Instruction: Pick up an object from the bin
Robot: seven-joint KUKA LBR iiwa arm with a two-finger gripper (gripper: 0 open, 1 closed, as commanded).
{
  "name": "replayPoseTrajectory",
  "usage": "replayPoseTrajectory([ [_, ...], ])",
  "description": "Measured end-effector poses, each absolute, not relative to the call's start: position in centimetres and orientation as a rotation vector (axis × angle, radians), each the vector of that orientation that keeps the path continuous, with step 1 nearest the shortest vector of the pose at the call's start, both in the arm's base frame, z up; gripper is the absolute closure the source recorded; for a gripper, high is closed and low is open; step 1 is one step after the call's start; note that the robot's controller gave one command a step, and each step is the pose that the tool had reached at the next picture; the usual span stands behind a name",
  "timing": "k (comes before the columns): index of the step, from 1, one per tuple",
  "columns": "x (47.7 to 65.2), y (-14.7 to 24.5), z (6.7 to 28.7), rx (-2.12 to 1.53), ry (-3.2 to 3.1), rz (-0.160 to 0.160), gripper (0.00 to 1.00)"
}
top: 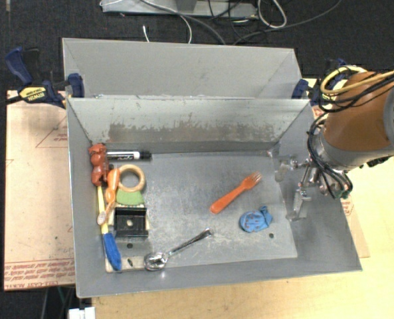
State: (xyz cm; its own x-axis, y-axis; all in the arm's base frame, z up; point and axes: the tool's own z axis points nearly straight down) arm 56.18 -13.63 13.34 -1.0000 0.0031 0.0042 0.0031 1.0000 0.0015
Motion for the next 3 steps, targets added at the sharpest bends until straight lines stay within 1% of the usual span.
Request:
replayPoseTrajectory([
  [1, 56.4, -13.6, 13.6, 0.0, -3.143, -0.001, 0.0],
  [2, 53.8, -11.2, 8.4, 0.456, -3.113, -0.001, 0.0],
  [3, 52.9, -10.6, 9.1, 0.603, -3.085, -0.001, 0.0],
])
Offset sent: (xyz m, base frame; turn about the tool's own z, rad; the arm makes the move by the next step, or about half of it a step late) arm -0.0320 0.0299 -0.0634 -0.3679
